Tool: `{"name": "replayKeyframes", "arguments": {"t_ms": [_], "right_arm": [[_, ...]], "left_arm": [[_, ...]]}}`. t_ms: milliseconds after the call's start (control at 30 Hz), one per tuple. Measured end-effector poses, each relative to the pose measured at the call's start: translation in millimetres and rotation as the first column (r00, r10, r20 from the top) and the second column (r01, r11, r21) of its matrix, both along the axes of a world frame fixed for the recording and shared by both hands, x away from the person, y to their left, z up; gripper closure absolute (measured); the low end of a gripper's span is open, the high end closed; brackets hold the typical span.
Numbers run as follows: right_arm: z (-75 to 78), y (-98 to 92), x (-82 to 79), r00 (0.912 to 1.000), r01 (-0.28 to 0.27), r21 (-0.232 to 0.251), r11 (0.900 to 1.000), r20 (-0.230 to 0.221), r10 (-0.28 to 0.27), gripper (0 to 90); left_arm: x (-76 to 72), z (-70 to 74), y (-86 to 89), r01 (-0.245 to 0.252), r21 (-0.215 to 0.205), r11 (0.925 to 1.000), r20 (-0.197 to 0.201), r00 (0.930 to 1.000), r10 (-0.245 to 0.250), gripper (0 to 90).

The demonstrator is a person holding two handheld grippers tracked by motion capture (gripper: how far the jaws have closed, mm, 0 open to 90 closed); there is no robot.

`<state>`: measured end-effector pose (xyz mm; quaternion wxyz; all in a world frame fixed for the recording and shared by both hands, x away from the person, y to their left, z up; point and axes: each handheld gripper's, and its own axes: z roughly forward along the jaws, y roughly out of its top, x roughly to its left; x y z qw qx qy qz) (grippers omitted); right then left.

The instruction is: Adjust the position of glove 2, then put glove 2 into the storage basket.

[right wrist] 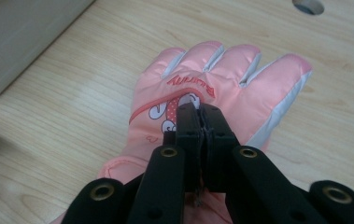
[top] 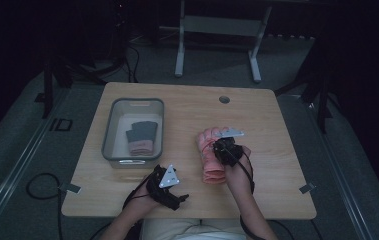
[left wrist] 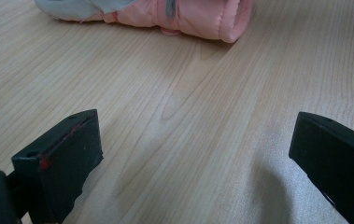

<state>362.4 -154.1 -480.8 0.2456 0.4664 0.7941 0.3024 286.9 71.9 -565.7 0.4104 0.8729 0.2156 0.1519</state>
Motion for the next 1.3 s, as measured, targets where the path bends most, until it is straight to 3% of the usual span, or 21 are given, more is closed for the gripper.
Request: {"name": "replayKeyframes", "arguments": {"t_ms": [333, 467, 633, 833, 967, 1000, 1100, 1200, 1300], "right_arm": [[-11.7, 0.9, 3.3, 0.9995, -0.01, 0.014, 1.0, -0.031, 0.01, 80.4], [-2.9, 0.1, 0.0, 0.9995, -0.029, 0.036, 0.999, -0.015, 0.029, 70.6], [12.5, -7.0, -5.4, 0.9986, -0.054, 0.078, 0.995, 0.003, 0.053, 66.5], [27.2, -22.3, -7.5, 0.9958, -0.087, 0.087, 0.992, 0.037, 0.084, 63.9], [39.6, -36.5, -6.8, 0.9911, -0.122, 0.099, 0.988, 0.066, 0.116, 63.3], [41.9, -39.5, -6.4, 0.9899, -0.129, 0.1, 0.987, 0.072, 0.122, 63.3], [49.5, -52.2, -4.6, 0.9845, -0.154, 0.09, 0.984, 0.098, 0.145, 63.5], [54.6, -65.7, -2.3, 0.9815, -0.162, 0.065, 0.985, 0.113, 0.155, 65.3], [56.1, -74.1, 0.2, 0.9828, -0.162, 0.077, 0.984, 0.103, 0.153, 69.9]], "left_arm": [[0.2, 0.9, 1.0, -0.005, -0.013, 0.9999, 0.007, 1.0, 0.005, 2.1], [0.5, 1.4, 1.3, -0.006, -0.019, 0.9998, 0.006, 1.0, 0.006, 2.9], [2.0, 1.7, 3.3, -0.006, -0.033, 0.9994, 0.008, 0.9999, 0.006, 3.8], [0.9, 6.7, 3.1, -0.027, -0.039, 0.9989, -0.003, 0.9996, 0.026, 4.1], [-0.5, 17.2, 1.9, -0.057, -0.079, 0.9953, -0.045, 0.9975, 0.053, 4.5], [-1.1, 22.8, 1.0, -0.065, -0.108, 0.992, -0.053, 0.9968, 0.06, 4.5], [-1.0, 33.7, -1.4, -0.081, -0.139, 0.9869, -0.07, 0.995, 0.072, 4.7], [2.1, 49.9, -7.5, -0.084, -0.139, 0.9867, -0.114, 0.9911, 0.069, 6.2], [8.5, 63.2, -16.7, -0.077, -0.167, 0.9829, -0.11, 0.9921, 0.059, 6.3]]}}
